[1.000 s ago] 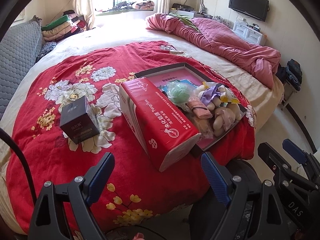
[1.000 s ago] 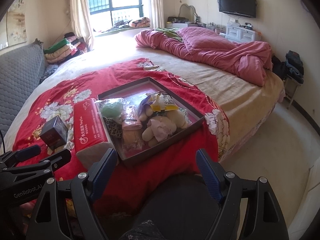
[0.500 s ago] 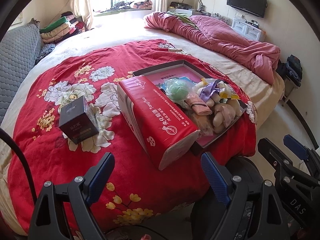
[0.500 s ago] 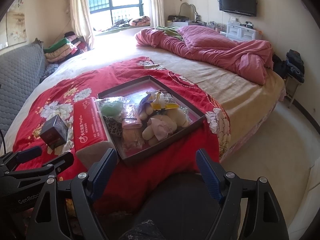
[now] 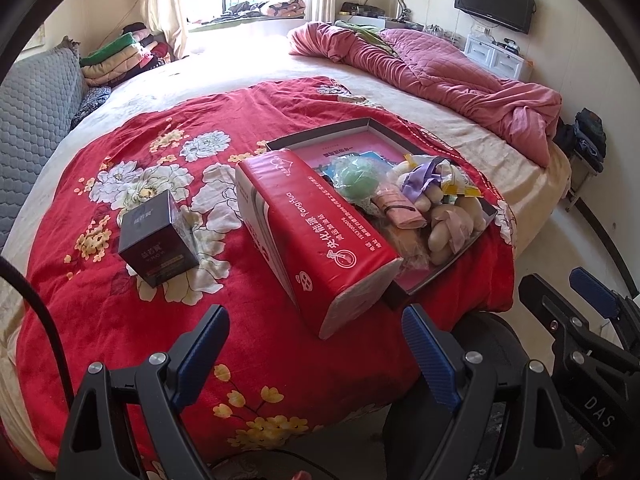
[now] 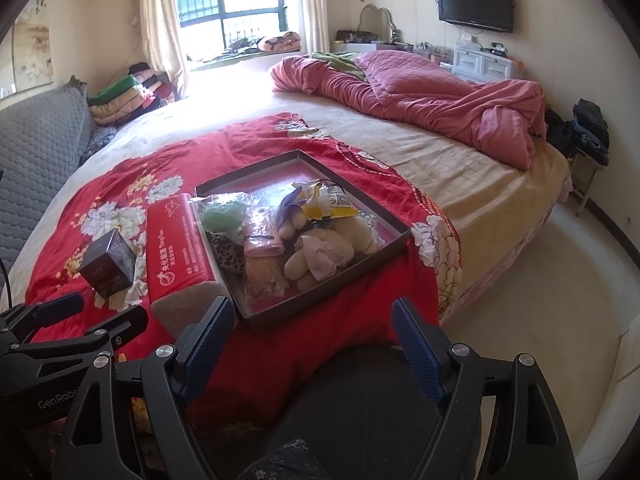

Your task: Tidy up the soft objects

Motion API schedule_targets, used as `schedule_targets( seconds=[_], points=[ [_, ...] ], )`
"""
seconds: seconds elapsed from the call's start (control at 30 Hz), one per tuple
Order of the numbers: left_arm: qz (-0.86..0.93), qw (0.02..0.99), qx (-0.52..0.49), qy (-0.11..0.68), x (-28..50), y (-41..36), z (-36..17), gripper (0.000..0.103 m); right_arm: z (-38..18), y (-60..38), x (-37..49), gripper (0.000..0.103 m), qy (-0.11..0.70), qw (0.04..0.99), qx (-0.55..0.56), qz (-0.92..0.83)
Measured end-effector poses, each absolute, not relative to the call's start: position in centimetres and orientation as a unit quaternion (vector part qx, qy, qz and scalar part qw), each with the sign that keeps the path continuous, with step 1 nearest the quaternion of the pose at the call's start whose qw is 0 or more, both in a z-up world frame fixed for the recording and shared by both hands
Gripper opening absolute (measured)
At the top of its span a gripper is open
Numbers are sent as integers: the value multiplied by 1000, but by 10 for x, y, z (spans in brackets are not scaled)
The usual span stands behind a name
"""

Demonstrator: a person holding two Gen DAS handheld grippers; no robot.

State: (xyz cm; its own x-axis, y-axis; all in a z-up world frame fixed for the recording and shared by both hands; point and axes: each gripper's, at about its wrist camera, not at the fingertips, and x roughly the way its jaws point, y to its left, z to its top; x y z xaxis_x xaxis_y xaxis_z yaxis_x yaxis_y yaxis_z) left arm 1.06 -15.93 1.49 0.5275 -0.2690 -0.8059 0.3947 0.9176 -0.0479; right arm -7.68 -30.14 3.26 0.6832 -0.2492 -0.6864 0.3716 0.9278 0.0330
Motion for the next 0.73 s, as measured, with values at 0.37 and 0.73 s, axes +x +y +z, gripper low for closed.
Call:
schedule_targets(
  seconds=[0.37, 0.73],
  points=[
    [-190, 869, 71, 452, 13, -158, 9, 88, 31, -302, -75, 82, 362, 913, 83, -167],
    [-201, 864, 57, 459, 18, -152, -2, 88, 34, -292, -71, 82, 346, 922, 58, -162]
  ],
)
